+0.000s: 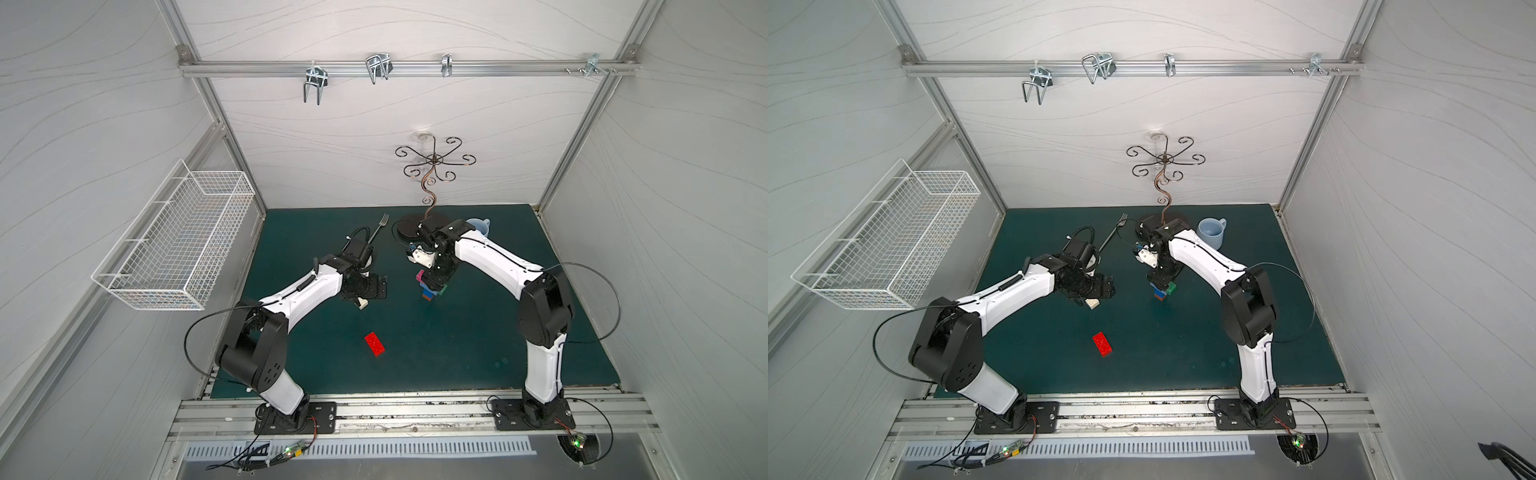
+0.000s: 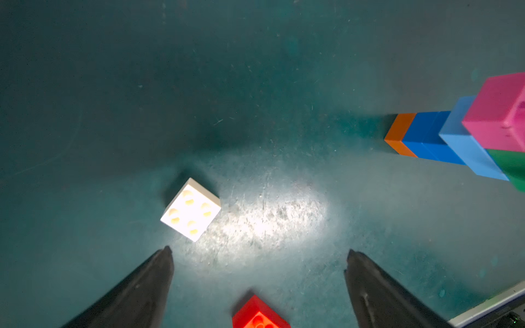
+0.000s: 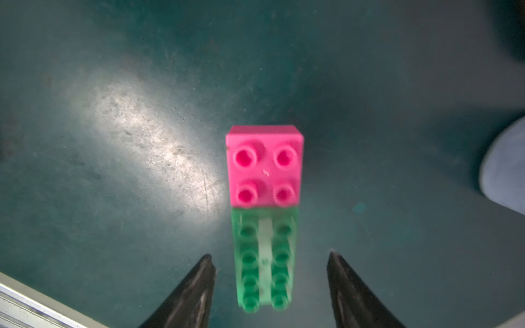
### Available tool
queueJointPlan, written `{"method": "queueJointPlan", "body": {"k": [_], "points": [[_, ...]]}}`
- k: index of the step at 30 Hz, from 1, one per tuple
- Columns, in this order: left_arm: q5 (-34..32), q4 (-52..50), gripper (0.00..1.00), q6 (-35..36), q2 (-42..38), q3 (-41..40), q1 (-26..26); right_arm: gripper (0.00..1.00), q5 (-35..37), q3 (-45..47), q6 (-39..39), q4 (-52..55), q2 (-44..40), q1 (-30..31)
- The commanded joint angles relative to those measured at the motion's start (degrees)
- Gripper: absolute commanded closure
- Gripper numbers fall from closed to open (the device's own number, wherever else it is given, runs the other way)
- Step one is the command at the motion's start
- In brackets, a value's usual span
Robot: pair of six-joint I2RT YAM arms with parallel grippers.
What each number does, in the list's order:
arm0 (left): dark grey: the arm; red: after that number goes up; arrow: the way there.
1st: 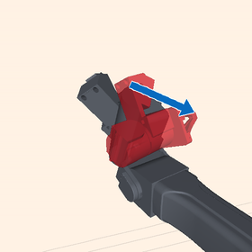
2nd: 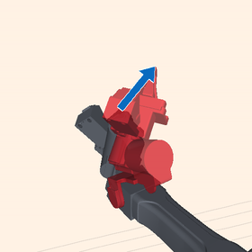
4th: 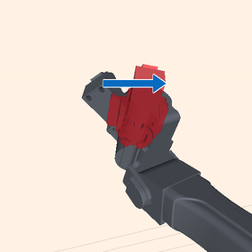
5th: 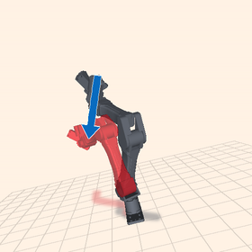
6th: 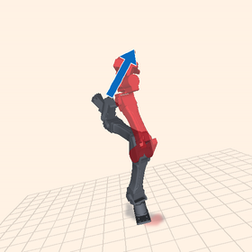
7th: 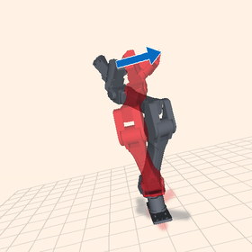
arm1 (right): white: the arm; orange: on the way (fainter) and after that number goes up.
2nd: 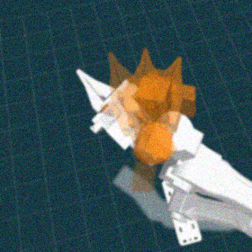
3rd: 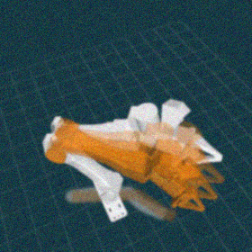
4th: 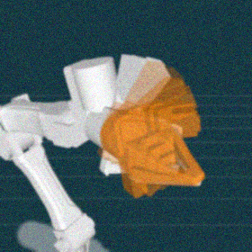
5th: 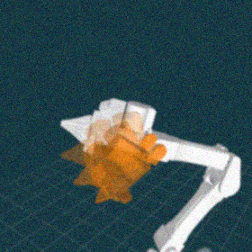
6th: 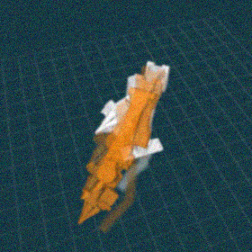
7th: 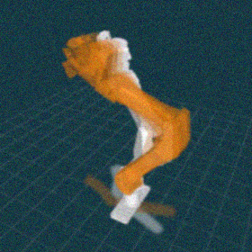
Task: Assemble a spoon with lego
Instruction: Assemble the lego brick with the lego brick.
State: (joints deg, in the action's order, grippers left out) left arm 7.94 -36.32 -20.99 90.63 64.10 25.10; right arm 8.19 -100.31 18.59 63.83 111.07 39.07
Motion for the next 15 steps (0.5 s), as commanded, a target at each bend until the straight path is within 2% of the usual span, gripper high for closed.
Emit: {"method": "queueJointPlan", "body": {"k": [1, 5, 9, 15], "points": [[-0.1, -1.6, 0.0, -0.4, -2.6, -0.4, -2.6, 0.34, 2.2, 0.4, -1.4, -0.5, -4.4, 0.8], [4.5, 0.5, 0.0, -2.5, -6.9, -4.3, -8.9, 0.34, 4.8, -0.8, -4.1, 0.6, -6.4, 5.1], [5.9, 0.9, 0.0, -2.9, -10.7, -8.0, -14.4, 0.34, 7.6, -1.2, -12.8, 1.2, -6.4, 13.9], [9.6, 5.5, 0.0, -6.5, -15.8, -16.4, -22.8, 0.34, 0.3, 3.1, -28.3, -6.4, -4.0, 24.3]]}}
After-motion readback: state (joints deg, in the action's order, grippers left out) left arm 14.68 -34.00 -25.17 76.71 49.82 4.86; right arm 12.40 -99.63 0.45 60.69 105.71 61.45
